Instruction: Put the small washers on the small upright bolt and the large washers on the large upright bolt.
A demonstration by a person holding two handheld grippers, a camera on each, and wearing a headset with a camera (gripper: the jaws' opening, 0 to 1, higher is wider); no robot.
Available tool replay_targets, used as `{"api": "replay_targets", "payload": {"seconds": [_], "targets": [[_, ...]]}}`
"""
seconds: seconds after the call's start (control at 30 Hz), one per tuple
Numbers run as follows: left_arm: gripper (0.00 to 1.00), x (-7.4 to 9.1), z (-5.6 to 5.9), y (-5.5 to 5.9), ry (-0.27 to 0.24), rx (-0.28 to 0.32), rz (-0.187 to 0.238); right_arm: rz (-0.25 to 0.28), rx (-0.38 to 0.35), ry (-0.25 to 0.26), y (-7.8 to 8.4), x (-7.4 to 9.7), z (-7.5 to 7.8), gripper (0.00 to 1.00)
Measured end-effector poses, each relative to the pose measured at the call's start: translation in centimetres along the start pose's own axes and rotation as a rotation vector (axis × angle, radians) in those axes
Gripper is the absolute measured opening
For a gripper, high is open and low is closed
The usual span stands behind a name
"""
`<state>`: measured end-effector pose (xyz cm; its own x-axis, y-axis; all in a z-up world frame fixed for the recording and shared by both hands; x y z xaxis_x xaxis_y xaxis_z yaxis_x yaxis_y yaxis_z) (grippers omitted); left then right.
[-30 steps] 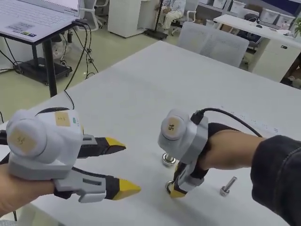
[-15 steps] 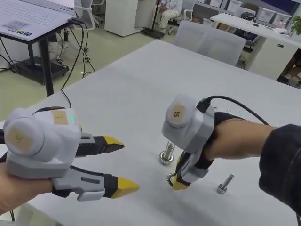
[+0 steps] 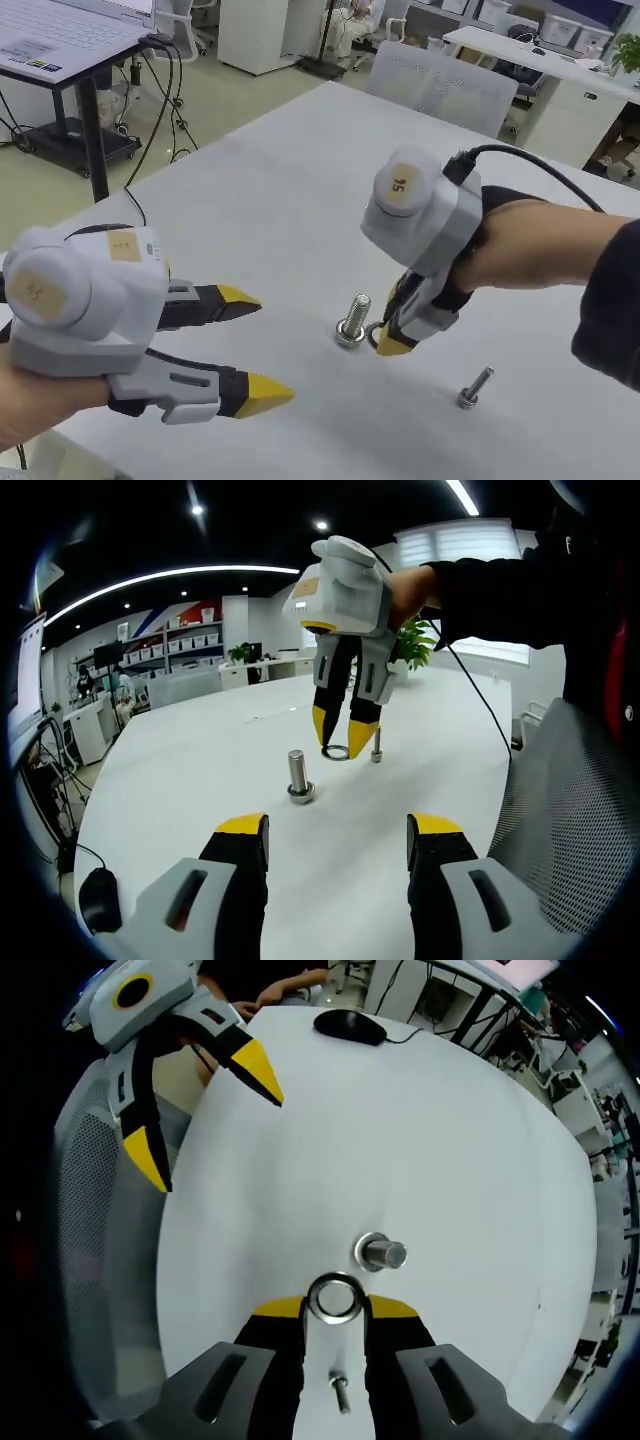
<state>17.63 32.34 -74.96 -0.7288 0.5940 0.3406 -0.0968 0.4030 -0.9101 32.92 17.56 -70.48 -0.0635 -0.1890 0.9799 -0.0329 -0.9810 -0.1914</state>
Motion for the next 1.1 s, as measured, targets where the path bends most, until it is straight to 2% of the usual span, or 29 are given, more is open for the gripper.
{"api": "replay_targets", "payload": {"seconds": [0.27,0.63,1.1], "targets": [[0.56,0.0,0.0,0.0,0.001,0.005,0.0,0.008,0.02,0.029,-0.9,0.9,0.6,0.21],[0.57,0.2,0.0,0.2,-0.003,0.011,-0.001,0.009,0.051,0.043,-2.3,1.2,1.4,0.21],[0.58,0.5,0.0,0.6,-0.006,0.023,-0.008,-0.003,0.067,0.037,-3.6,0.2,2.0,0.22]]}}
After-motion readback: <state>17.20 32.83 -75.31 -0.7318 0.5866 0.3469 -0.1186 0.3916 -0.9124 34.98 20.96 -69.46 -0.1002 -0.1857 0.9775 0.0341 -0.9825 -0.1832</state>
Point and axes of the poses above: the centre of the closed fingertips' face, and the gripper's own axes: x roughly backward along the fingers, z roughly to its right, y roughly out of its underside, the point moved 10 cm from there along x, roughly backward along the fingers, and after that the axes turned 14 degrees about -x, right-handed, at the moved point
